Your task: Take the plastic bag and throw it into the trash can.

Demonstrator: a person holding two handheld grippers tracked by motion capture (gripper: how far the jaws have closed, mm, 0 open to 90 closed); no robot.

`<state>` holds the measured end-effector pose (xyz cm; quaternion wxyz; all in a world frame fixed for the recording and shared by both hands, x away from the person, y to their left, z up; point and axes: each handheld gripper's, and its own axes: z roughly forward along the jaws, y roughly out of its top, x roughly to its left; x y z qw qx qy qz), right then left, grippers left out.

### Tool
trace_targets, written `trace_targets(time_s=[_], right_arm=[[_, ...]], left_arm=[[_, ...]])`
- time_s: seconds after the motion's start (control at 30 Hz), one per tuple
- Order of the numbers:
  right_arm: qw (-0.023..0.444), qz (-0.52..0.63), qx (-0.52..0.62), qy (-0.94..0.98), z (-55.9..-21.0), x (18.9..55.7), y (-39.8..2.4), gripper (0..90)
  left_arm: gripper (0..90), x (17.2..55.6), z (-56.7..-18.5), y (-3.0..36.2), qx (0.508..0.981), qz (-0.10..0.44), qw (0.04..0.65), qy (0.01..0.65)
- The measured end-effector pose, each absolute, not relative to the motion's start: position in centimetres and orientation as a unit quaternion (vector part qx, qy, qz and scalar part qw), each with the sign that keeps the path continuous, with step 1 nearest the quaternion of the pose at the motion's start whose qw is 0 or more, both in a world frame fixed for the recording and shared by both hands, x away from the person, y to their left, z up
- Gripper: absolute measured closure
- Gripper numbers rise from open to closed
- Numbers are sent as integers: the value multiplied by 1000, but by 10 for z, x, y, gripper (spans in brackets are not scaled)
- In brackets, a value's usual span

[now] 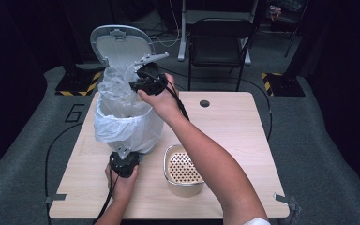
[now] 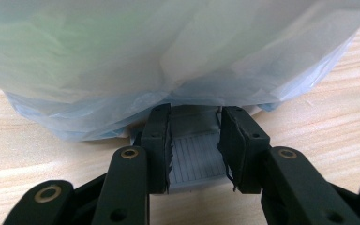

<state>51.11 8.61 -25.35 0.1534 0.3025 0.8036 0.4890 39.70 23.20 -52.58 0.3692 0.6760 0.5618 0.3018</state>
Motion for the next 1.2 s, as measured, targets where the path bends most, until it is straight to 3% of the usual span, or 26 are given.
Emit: trace_targets(time_s=[0.13,0.17,0.23,0.3,1.2], right_arm=[[165,481,299,808,-256,514,93,746],[167,478,301,808,-257,515,95,698],[166,468,315,809,-260,518,97,510],[165,464,327,807,-262,520,97,401],[185,466,312,807,-251,501,59,407]], left_arm=[[639,397,-525,232,679,300,366,562],[639,397,-525,232,678,300,366,562],[639,397,-525,232,678,299,367,562],[639,397,-526,232,677,302,368,561],[639,397,-525,232,678,300,366,562]])
